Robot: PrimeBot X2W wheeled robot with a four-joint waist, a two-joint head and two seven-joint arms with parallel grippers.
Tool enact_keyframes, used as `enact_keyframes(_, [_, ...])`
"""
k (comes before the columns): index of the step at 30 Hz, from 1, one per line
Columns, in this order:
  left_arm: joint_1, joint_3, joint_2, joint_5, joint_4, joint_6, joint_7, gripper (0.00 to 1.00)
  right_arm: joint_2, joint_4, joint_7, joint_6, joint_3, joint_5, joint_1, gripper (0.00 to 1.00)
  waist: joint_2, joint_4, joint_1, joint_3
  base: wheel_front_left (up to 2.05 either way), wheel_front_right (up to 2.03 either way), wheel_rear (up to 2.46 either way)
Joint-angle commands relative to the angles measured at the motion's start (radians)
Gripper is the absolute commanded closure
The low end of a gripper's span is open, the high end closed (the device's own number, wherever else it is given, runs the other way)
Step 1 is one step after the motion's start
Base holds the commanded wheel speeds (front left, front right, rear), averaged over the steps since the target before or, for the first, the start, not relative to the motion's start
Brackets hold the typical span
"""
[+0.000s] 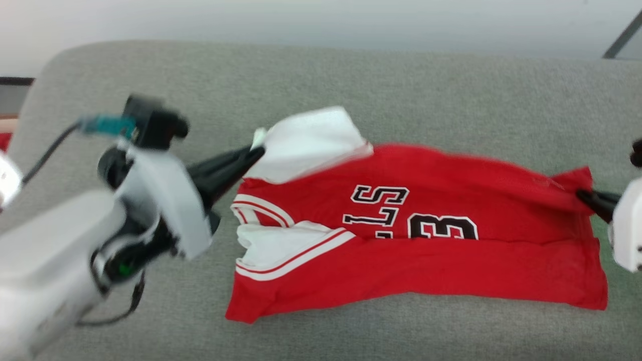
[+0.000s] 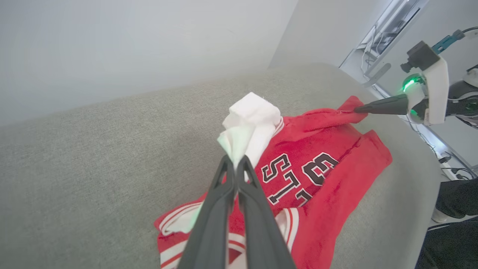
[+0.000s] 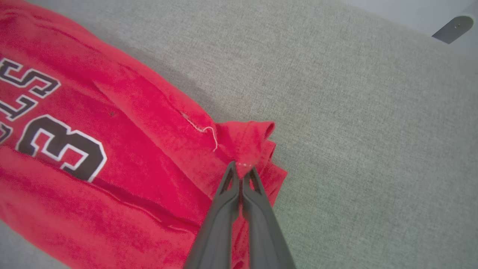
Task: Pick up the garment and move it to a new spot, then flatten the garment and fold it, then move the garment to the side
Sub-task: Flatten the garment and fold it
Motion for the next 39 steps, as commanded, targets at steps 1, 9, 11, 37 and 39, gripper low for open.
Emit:
enact_keyframes(1, [0.052, -0.001, 0.031, 0.003, -0.029, -0.002, -0.038, 1.00, -0.020, -0.028, 0.003, -0.001, -0.025, -0.013, 0.057, 1.00, 0.0000, 0.035, 0.0000, -0.040, 0.00, 0.00, 0.00])
enact_keyframes(9, [0.239, -0.002, 0.120, 0.018, -0.138, -0.001, -0.185, 1.00, -0.051, -0.147, 0.024, -0.001, -0.195, -0.042, 0.286, 1.00, 0.0000, 0.065, 0.0000, -0.048, 0.00, 0.00, 0.00])
enact_keyframes(11, [0.277, 0.007, 0.124, 0.010, -0.147, 0.007, -0.208, 1.00, -0.036, -0.169, 0.032, -0.001, -0.251, -0.059, 0.335, 1.00, 0.0000, 0.071, 0.0000, -0.043, 0.00, 0.00, 0.00])
enact_keyframes(37, [0.499, 0.174, -0.200, 0.122, 0.263, -0.001, -0.233, 0.91, 0.244, -0.153, 0.035, -0.001, -0.481, -0.271, 0.457, 1.00, 0.0000, 0.077, 0.0000, 0.034, 0.00, 0.00, 0.00])
enact_keyframes(39, [0.503, 0.197, -0.213, 0.130, 0.273, -0.001, -0.233, 0.51, 0.250, -0.157, 0.026, -0.001, -0.487, -0.265, 0.456, 0.93, 0.0000, 0.077, 0.0000, 0.029, 0.00, 0.00, 0.00])
